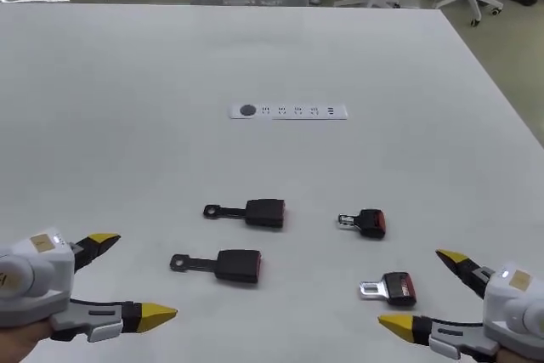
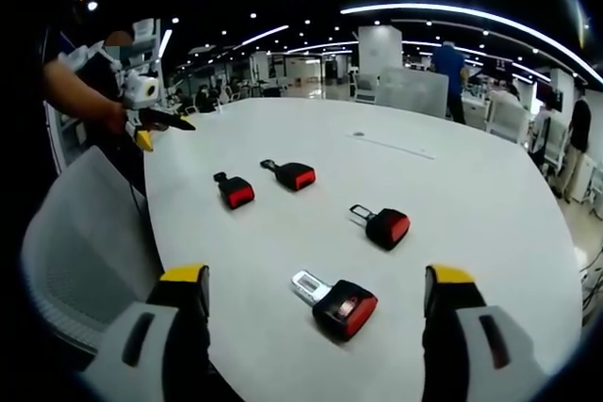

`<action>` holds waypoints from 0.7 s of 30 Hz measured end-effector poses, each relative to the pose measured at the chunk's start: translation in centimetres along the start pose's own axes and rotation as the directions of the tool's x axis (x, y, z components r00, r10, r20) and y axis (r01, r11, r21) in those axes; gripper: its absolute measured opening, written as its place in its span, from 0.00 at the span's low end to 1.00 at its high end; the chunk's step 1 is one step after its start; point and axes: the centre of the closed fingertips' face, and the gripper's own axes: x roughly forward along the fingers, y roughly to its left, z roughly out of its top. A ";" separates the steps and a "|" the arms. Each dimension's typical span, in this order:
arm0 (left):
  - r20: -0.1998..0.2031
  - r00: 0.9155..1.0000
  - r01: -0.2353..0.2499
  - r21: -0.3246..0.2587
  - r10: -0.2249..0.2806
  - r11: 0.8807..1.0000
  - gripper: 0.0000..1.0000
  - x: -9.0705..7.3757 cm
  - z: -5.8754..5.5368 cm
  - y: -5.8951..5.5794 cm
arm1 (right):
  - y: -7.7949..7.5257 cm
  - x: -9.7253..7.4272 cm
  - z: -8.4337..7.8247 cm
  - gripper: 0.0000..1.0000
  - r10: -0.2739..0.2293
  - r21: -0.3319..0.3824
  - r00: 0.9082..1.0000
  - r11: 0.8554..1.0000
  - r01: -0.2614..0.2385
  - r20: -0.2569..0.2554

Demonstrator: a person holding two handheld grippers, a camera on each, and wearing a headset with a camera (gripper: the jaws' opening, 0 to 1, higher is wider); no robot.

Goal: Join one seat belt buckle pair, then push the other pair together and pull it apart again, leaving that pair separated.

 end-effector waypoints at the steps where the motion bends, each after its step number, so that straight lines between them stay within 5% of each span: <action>1: -0.004 1.000 0.003 0.007 -0.003 1.000 0.99 0.1 0.0 -0.1 | 0.0 0.1 0.0 0.96 0.005 -0.004 1.000 1.000 -0.005 -0.003; 21: -0.076 0.994 0.086 0.069 -0.081 0.994 0.98 3.4 -0.2 -0.6 | -0.5 1.7 -1.8 0.87 0.101 -0.068 0.988 0.992 -0.109 -0.118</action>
